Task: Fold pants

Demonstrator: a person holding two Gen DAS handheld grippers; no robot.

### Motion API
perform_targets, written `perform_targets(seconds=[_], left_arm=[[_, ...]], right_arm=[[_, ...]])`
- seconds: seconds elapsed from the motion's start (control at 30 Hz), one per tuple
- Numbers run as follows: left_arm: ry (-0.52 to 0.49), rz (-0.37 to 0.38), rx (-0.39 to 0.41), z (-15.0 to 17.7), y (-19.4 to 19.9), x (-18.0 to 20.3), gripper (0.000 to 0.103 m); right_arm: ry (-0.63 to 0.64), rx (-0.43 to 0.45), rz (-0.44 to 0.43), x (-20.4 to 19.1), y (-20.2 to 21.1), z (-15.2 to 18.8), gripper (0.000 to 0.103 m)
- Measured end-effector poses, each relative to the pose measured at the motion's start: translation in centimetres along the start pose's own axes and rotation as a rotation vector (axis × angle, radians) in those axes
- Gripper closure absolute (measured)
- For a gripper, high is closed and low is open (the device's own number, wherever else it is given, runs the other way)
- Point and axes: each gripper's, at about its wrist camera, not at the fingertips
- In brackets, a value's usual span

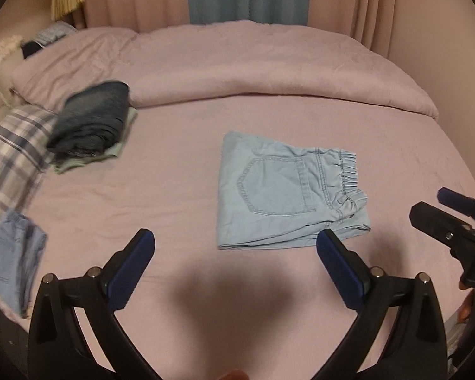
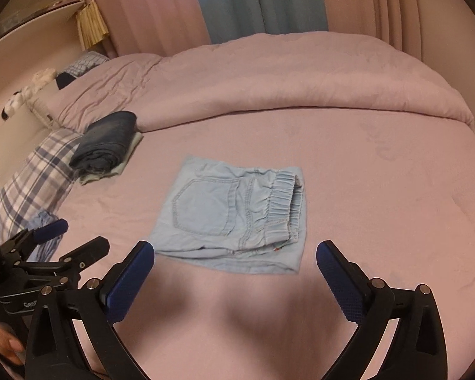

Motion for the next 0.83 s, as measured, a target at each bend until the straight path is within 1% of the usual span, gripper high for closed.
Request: perform_targets(seconds=[0.03, 0.17, 0.37, 0.53, 0.83], left_arm=[[0.000, -0.012, 0.007, 0.2, 0.5, 0.1, 0.001], [0.003, -0.002, 0.037, 0.8, 2.2, 0.1, 0.001], [0.005, 0.003, 0.056, 1.4, 3.4, 0.3, 0.001], [0.006, 0.006, 0.068, 1.7, 4.0, 0.3, 0.001], [0.019, 0.020, 0.064, 1.8, 4.2, 0.4, 0.001]], right_arm=[[0.004, 0.003, 0.001, -0.2, 0.3, 0.1, 0.001], [0.012, 0.014, 0.004, -0.9, 1.5, 0.5, 0.001], [0.022, 0.024, 0.005, -1.7, 2.4, 1.3, 0.001], [0.032, 0.027, 0.007, -2.2, 2.8, 1.6, 0.001], [0.038, 0.029, 0.010, -2.7, 3.1, 1.9, 0.001]])
Point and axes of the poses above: each gripper's, at about its wrist camera, not at the fingertips, and y roughly against the way its jaws point, x to its right, z to its underside, and after that the axes turned 10 degrees about -x, right-handed
